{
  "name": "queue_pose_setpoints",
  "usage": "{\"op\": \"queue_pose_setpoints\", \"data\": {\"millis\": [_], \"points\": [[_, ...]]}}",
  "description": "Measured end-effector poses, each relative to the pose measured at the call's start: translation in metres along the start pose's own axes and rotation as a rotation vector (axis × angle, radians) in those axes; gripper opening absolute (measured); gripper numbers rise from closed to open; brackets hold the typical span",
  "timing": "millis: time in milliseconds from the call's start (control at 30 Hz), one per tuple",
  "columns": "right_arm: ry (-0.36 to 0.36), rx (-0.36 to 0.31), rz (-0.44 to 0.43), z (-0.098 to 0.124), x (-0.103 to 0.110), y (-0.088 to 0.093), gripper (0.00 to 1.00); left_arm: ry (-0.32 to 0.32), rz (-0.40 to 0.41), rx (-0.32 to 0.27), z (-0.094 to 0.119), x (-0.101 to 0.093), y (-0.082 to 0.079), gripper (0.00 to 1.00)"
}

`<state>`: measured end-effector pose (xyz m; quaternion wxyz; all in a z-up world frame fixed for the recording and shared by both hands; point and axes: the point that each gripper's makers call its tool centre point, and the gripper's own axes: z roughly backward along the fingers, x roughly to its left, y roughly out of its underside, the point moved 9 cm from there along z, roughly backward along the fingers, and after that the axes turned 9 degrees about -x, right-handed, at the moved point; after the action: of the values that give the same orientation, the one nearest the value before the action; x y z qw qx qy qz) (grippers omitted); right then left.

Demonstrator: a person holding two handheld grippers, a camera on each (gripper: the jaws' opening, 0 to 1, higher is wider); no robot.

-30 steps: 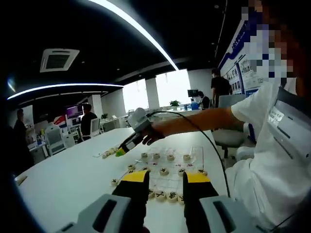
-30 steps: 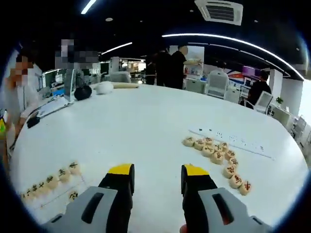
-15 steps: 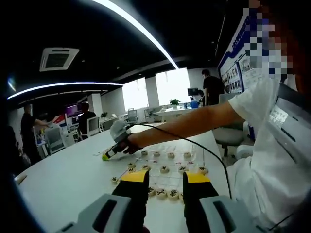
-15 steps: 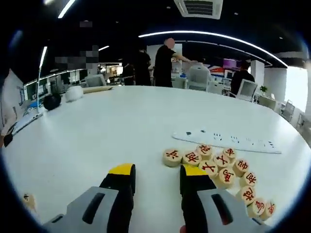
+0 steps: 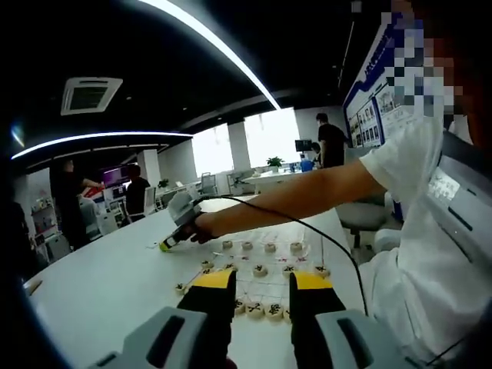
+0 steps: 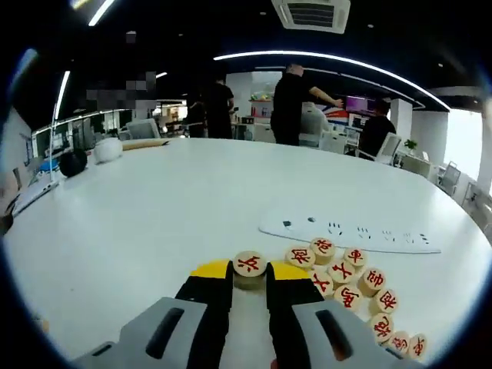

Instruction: Pick up the chess pieces one by one and place each piece onto its starting position on the chessboard, setting the pieces on their correct points until all the chess pieces are arranged in the starting layout

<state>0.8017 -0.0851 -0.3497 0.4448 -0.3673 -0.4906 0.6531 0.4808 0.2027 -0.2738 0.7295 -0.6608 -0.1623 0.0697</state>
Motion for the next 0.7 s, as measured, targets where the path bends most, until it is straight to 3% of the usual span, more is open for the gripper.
{"op": "queue_pose_setpoints", "data": {"millis": [67,133,300,500,633,700], "points": [[-0.064,-0.036,0.010,0.012,0.005,-0.008,0.19,-0.002,0.003,-0.001,0.000,0.001,0.000,0.30],[-0.109,-0.030,0.034,0.027,0.009,-0.012,0.19,-0.002,0.006,0.000,0.001,0.001,0.000,0.30],[-0.278,-0.051,0.052,0.098,0.021,-0.012,0.19,0.000,0.005,0.012,0.000,-0.002,0.002,0.30],[-0.351,-0.067,0.036,0.180,0.015,0.001,0.19,0.018,-0.004,0.007,-0.002,-0.008,-0.002,0.30],[-0.402,-0.132,-0.009,0.237,0.013,0.008,0.19,0.015,-0.011,0.010,-0.003,-0.010,-0.003,0.30],[-0.431,-0.146,0.012,0.260,0.012,0.014,0.19,0.017,-0.011,0.011,-0.003,-0.011,-0.003,0.30]]}}
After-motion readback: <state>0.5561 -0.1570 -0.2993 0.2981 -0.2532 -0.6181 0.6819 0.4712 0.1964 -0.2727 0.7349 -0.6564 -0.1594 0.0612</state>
